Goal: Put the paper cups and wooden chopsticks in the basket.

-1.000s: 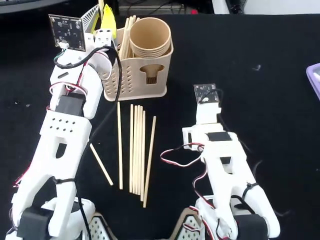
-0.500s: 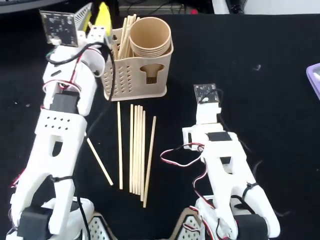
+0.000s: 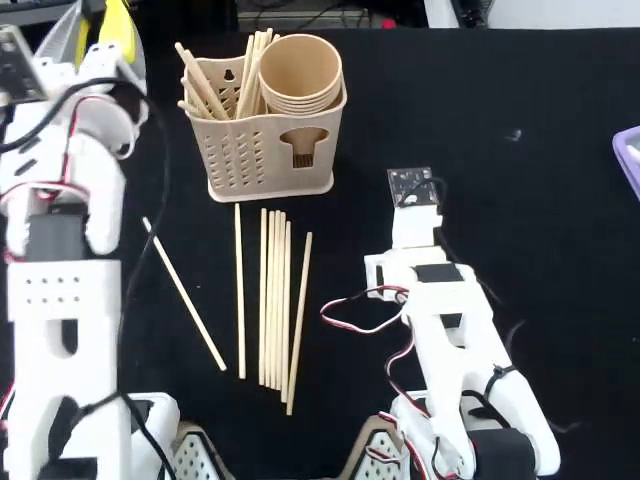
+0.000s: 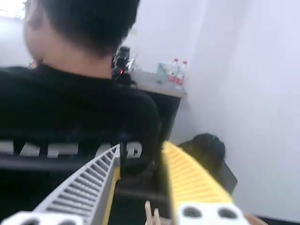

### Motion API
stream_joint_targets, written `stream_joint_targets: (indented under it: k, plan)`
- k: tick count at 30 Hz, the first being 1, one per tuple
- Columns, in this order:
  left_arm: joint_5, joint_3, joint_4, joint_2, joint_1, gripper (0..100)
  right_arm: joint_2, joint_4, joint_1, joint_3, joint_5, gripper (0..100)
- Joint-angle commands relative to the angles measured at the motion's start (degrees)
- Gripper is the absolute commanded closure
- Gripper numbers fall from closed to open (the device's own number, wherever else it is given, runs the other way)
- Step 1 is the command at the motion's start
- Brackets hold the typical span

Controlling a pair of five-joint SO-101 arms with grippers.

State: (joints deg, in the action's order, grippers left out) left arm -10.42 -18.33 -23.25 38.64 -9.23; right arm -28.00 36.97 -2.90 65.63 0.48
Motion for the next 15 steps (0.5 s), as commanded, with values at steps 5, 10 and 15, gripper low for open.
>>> stream_joint_targets:
  k: [5,10,15]
  plan:
    - [-2.5,5.1,-37.0,5.2,-6.1,78,-2.2,-1.1,0.5,-0.4,0.3,83.8]
    - [-3.1,-0.1,-53.2,1.2,-9.0,76,-2.2,-1.1,0.5,-0.4,0.3,83.9]
    - [-8.7,-13.1,-54.2,-8.0,-9.5,67,-2.2,-1.0,0.5,-0.4,0.3,83.9]
